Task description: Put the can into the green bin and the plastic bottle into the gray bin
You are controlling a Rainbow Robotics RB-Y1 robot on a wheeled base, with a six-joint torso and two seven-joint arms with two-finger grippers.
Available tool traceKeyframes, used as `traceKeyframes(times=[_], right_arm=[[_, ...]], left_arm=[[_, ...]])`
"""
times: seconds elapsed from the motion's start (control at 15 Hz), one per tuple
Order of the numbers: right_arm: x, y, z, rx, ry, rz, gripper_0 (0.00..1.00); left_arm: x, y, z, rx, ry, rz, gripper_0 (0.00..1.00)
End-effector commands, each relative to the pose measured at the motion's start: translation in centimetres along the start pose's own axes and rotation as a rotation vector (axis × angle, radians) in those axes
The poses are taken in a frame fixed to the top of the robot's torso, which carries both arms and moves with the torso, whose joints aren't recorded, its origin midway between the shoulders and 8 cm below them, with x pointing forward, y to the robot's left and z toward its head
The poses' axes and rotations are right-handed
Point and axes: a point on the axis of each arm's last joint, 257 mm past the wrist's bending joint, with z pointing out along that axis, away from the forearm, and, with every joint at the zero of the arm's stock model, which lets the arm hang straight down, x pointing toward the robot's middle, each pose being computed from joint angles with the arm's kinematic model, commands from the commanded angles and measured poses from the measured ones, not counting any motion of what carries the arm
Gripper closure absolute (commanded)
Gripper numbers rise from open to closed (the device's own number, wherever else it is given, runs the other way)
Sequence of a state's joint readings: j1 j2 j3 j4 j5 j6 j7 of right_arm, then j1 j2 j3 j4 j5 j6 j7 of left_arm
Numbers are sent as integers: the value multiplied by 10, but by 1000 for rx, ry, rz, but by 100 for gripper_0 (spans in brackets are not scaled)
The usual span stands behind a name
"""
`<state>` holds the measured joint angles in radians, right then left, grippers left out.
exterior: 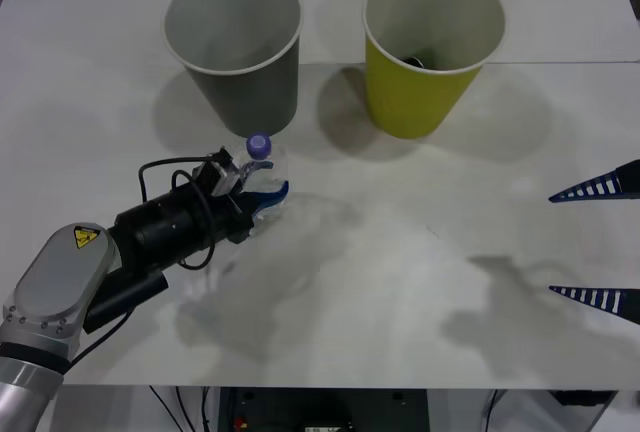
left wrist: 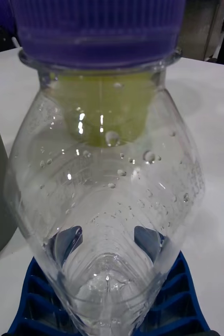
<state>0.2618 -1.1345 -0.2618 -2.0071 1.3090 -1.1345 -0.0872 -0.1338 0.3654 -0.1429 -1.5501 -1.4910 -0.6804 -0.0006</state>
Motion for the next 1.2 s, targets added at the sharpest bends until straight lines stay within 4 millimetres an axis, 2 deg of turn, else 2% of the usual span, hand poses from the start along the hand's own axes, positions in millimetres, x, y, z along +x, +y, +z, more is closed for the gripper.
traceKeyframes(times=[0.07, 0.33, 0.73, 0.87, 1.07, 1.2], right_arm=[[0, 0, 0, 0, 0, 0, 0], [0, 0, 0, 0, 0, 0, 0], [0, 0, 0, 0, 0, 0, 0], [0, 0, 0, 0, 0, 0, 0], [0, 0, 0, 0, 0, 0, 0], [0, 0, 0, 0, 0, 0, 0]], left_arm=[[-8, -4, -16, 9, 35, -12, 100], [-17, -13, -39, 37, 95, -38, 100], [-54, -27, -82, 71, 265, -12, 100], [-69, -23, -98, 50, 313, -34, 100], [-97, -16, -119, 4, 320, -160, 100], [-106, -9, -129, -31, 328, -211, 100]])
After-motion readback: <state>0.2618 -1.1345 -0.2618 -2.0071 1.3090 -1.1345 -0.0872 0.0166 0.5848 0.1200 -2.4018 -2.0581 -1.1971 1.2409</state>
